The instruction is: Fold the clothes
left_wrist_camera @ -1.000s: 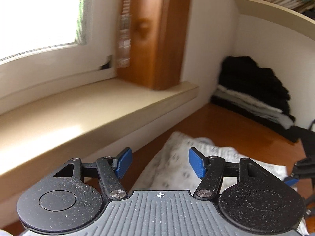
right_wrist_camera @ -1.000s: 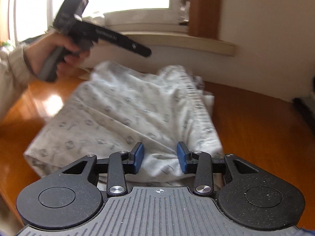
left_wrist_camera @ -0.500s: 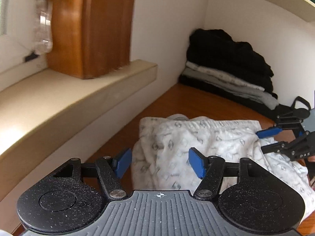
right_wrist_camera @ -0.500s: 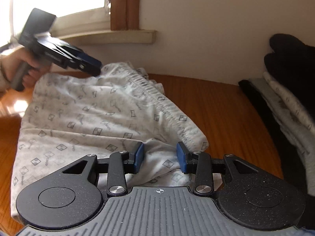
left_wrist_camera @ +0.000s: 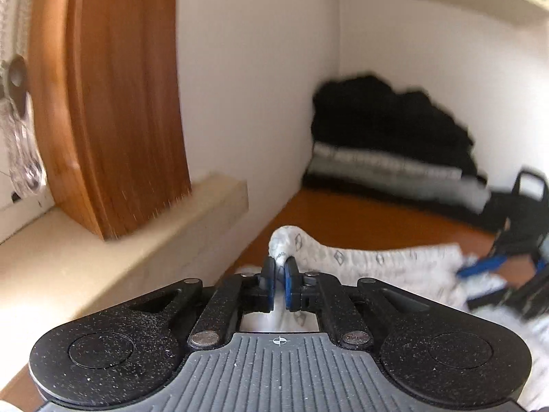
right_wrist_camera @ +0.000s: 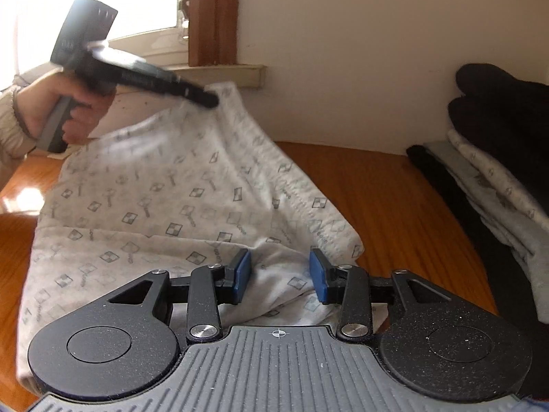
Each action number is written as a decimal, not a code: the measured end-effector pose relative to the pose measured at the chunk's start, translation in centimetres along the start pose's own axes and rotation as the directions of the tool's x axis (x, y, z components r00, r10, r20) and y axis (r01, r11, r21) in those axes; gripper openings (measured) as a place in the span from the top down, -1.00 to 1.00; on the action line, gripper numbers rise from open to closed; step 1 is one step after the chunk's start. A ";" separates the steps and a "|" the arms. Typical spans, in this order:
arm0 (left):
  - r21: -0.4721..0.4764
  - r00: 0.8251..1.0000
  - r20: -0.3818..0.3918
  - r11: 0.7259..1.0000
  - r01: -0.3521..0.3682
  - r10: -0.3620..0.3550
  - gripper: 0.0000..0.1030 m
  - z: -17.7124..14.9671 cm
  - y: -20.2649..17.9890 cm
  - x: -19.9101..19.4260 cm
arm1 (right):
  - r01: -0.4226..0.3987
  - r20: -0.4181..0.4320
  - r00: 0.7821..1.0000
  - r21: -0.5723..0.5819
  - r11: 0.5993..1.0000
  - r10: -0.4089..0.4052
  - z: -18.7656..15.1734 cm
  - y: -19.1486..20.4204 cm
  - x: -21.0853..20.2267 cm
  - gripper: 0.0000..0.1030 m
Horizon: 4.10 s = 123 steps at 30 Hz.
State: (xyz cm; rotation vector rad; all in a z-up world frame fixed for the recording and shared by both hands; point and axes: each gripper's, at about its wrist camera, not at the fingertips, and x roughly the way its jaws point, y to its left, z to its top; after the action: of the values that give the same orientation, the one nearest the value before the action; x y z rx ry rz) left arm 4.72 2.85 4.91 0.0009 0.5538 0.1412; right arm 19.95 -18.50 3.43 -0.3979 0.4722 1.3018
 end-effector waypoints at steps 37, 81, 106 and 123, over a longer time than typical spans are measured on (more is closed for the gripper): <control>0.632 0.995 -0.085 0.769 0.098 -0.057 0.21 -10.3 -13.3 -13.5 | 0.143 -0.090 0.978 -0.356 0.924 -0.186 -1.2 16.7 -3.9 0.32; 0.635 0.997 -0.010 0.771 -0.050 0.073 0.82 -10.8 -11.5 -13.1 | 0.279 -0.143 0.915 -0.451 0.848 -0.377 -4.0 12.8 -13.0 0.85; 0.666 0.997 -0.068 0.746 0.017 0.038 0.82 -12.2 -12.1 -13.8 | 0.140 -0.157 0.951 -0.552 0.822 -0.267 -4.3 16.2 -7.0 0.54; 0.548 0.996 -0.040 0.835 -0.047 0.082 0.67 -10.1 -6.7 -19.8 | 0.341 -0.148 0.881 -0.458 0.821 -0.449 -5.4 10.0 -14.6 0.61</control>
State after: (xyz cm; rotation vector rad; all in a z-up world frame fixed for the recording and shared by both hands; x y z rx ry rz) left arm -16.30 -6.79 6.43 0.5795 0.6415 0.0438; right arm 6.76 -31.07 6.67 -0.9843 0.2885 0.9338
